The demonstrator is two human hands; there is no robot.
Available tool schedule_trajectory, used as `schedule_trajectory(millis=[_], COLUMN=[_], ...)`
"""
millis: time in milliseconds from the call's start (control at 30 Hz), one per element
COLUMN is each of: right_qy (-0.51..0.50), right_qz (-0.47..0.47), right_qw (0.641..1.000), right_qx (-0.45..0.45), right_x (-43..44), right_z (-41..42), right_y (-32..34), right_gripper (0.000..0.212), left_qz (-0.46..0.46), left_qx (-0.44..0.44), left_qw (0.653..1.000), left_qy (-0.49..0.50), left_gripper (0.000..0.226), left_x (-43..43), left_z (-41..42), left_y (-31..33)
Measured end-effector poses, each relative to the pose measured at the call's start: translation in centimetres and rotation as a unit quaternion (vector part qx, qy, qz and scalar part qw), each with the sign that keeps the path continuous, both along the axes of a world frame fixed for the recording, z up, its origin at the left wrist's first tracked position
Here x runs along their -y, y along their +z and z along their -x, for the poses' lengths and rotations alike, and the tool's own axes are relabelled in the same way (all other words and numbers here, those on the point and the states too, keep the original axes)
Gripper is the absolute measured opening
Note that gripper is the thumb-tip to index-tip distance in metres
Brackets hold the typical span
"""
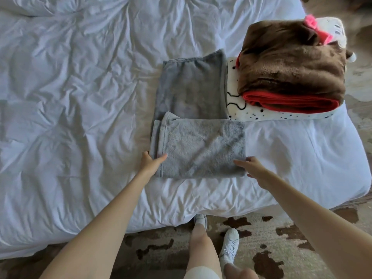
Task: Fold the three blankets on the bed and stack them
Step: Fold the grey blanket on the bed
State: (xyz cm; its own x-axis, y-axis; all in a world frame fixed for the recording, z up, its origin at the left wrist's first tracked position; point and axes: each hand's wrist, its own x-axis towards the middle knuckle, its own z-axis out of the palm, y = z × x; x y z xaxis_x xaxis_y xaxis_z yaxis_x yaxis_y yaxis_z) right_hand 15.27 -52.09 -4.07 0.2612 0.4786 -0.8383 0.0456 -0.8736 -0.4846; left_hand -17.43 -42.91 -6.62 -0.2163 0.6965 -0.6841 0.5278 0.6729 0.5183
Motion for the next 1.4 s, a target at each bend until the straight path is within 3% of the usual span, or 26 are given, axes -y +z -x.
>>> schedule_trajectory(millis=[67, 133, 367, 467, 667, 733, 800, 900, 1067, 1233, 1400], right_qy=[-0.007, -0.017, -0.025, -0.008, 0.031, 0.036, 0.036, 0.031, -0.039, -0.067, -0.106], right_qz=[-0.011, -0.024, -0.036, -0.023, 0.023, 0.027, 0.020, -0.013, -0.074, -0.105, -0.144], right_qw=[1.000, 1.000, 0.999, 0.999, 0.998, 0.996, 0.995, 0.995, 0.992, 0.991, 0.982], right_qx=[-0.015, -0.006, -0.005, -0.022, -0.053, -0.074, -0.086, -0.098, -0.091, -0.054, -0.056], right_x=[0.0, 0.2, 3.2, 5.9, 11.6, 12.6, 12.6, 11.0, 6.2, -0.2, -7.9], right_z=[0.7, 1.4, 1.6, 1.4, 1.4, 1.3, 1.0, 0.3, -0.9, -2.6, -3.1], right_y=[-1.0, -1.5, 0.0, 1.2, 2.4, 3.0, 3.6, 5.0, 7.5, 8.7, 9.8], right_gripper=[0.034, 0.034, 0.007, 0.011, 0.013, 0.009, 0.015, 0.028, 0.024, 0.041, 0.016], left_qz=[0.008, -0.001, -0.024, 0.006, 0.089, 0.087, 0.076, 0.009, -0.127, -0.130, -0.106], left_qx=[-0.013, -0.006, 0.007, 0.005, -0.011, -0.004, 0.006, -0.010, -0.024, -0.005, 0.041], left_qw=[1.000, 1.000, 1.000, 1.000, 0.995, 0.996, 0.997, 1.000, 0.991, 0.990, 0.986], left_qy=[-0.009, -0.007, -0.004, -0.003, -0.033, -0.026, -0.015, 0.005, 0.017, 0.054, 0.119], left_gripper=[0.075, 0.055, 0.018, 0.019, 0.047, 0.038, 0.044, 0.055, 0.050, 0.014, 0.017], left_x=[0.3, 0.8, 3.8, 6.2, 12.5, 13.6, 13.6, 11.6, 6.0, -1.7, -10.0], left_z=[-0.2, -0.4, 0.5, 1.8, 4.1, 4.4, 4.4, 3.7, 1.7, -0.8, -2.5], left_y=[-0.9, -1.3, 1.7, 3.0, 4.5, 5.2, 6.1, 7.7, 10.1, 10.8, 10.8])
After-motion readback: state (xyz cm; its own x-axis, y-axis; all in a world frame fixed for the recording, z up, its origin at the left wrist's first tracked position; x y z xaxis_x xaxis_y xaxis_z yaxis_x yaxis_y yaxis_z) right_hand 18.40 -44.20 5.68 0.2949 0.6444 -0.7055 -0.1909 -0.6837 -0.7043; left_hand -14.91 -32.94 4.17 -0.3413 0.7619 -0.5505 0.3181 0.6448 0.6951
